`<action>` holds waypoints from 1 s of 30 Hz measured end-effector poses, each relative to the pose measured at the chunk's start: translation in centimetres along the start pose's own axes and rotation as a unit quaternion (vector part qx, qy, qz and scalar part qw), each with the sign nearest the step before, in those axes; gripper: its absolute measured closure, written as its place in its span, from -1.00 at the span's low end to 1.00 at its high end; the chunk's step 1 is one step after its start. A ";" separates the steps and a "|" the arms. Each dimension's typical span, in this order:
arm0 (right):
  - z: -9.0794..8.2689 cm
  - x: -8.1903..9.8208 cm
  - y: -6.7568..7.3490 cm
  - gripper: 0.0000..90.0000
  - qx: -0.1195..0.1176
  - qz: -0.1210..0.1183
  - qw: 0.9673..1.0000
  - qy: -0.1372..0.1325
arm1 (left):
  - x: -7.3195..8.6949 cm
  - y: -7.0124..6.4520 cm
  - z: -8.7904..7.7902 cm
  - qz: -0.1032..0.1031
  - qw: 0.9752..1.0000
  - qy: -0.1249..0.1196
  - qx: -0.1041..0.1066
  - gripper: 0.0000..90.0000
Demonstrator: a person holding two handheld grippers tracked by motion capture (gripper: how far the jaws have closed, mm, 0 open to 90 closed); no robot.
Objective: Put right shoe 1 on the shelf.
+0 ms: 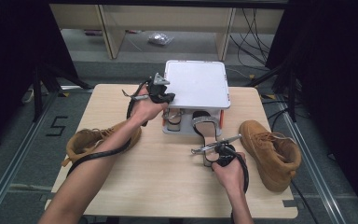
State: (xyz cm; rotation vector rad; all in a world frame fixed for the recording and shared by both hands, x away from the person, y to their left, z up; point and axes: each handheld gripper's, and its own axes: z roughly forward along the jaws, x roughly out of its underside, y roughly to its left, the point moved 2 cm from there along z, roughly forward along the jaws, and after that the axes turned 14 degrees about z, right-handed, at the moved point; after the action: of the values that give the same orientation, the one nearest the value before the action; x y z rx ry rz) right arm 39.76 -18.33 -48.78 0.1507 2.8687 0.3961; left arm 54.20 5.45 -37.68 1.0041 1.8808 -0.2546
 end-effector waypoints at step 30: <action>-0.7 -2.5 1.5 1.00 -0.034 -0.031 0.993 -0.107 | -0.1 0.0 0.0 0.002 1.000 0.001 0.000 1.00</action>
State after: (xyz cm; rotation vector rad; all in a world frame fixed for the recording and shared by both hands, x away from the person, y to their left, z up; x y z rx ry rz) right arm 42.11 -17.42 -47.18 0.0872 2.6386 0.4360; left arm 54.22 5.37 -37.67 1.0095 1.8796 -0.2518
